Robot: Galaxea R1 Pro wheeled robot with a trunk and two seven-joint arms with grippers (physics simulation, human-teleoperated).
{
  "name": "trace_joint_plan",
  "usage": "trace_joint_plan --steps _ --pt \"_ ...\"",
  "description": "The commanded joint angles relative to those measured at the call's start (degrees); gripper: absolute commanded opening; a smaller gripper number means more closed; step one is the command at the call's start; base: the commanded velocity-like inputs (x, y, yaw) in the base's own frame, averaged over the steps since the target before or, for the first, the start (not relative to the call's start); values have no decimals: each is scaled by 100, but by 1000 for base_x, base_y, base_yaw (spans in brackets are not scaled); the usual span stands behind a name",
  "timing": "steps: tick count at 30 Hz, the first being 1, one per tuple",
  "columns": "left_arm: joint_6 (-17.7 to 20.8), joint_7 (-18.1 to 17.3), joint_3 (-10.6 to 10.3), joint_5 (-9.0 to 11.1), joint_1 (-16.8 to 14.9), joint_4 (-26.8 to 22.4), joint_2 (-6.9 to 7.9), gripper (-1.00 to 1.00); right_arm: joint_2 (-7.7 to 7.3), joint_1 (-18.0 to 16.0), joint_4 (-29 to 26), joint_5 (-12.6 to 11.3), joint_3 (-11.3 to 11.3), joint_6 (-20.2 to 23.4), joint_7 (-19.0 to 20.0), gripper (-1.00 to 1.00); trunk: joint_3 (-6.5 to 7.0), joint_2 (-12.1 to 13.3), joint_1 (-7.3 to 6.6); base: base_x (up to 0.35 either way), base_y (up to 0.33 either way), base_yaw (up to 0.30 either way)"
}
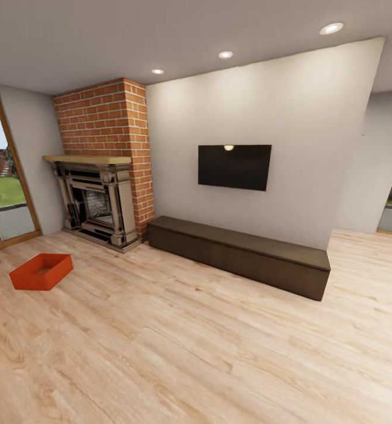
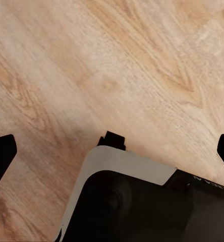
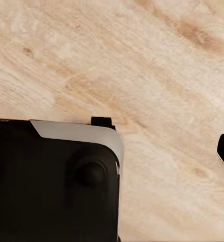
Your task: Move the two storage containers from the living room to the garage. In the garage, place one container on the floor and stack the other container on top of it (either order is fine).
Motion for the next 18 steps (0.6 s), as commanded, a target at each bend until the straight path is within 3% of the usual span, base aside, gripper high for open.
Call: trace_joint_plan --steps 1,13,18 --pt "-12 7 22 13 -4 1 3 100 3 -8 18 -56 49 -32 -17 100 -7 -4 4 324 0 0" --pt "-24 7 19 9 -4 4 -2 100 5 -8 17 -51 51 -31 -36 100 -7 -4 4 324 0 1" --pt "-25 7 20 9 -4 6 -2 100 5 -8 18 -60 43 -31 -36 100 -7 -4 4 324 0 97"
